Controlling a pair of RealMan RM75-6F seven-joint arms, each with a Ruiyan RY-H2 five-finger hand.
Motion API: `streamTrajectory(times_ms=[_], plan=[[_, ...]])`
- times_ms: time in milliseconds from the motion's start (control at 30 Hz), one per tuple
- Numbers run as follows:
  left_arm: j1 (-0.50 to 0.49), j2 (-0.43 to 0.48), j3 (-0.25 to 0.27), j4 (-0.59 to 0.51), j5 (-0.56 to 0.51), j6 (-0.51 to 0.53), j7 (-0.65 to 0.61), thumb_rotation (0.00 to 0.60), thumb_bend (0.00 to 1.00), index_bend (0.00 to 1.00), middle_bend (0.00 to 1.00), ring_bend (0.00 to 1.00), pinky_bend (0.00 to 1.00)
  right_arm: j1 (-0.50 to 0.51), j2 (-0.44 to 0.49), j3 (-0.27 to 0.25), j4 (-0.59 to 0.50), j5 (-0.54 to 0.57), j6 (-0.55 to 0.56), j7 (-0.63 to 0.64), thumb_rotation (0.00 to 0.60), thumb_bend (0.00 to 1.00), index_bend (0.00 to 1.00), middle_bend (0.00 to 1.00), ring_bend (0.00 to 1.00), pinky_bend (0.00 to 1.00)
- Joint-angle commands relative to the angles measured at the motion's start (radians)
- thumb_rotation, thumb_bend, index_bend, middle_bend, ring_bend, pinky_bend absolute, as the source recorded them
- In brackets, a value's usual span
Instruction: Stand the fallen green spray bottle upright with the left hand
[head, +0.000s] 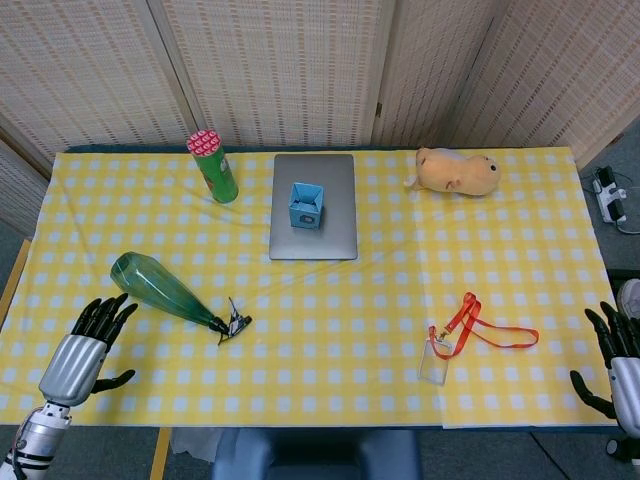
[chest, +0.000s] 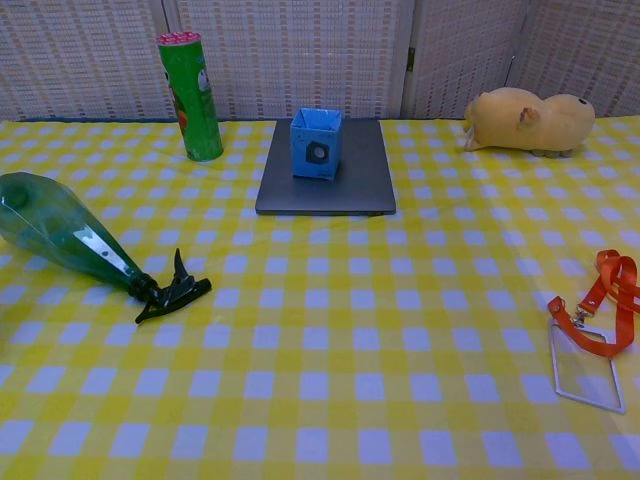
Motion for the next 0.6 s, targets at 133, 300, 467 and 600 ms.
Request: streamTrajectory(times_ms=[133, 300, 467, 600], plan=[[0.0, -0.003, 0.002, -0.003, 0.007, 0.001, 0.008, 0.6, 0.15, 0.09, 0.03, 0.0, 0.0, -0.003, 0.001, -0.001, 0.0, -0.002, 0.006, -0.003, 0.6, 0.38, 0.0, 0.0, 0.0, 0.0], [0.0, -0.008, 0.014, -0.009, 0.031, 0.004, 0.014, 0.6, 0.15, 0.09, 0.03, 0.0, 0.0, -0.017, 0.003, -0.01, -0.003, -0.032, 0.036, -0.002, 0.6, 0.38, 0.0, 0.0, 0.0, 0.0], [0.008, -0.02, 0.019, -0.021, 0.05, 0.021, 0.047, 0.6, 0.15, 0.08, 0.03, 0.0, 0.0, -0.021, 0.008, -0.022, -0.004, -0.06, 0.043, 0.006, 0.6, 0.38, 0.0, 0.0, 0.0, 0.0], [0.028, -0.053, 0.0, -0.014, 0.077, 0.1, 0.043, 0.6, 0.15, 0.1, 0.25, 0.23, 0.27, -0.025, 0.012, -0.023, -0.003, -0.068, 0.051, 0.018, 0.6, 0.38, 0.0, 0.0, 0.0, 0.0]])
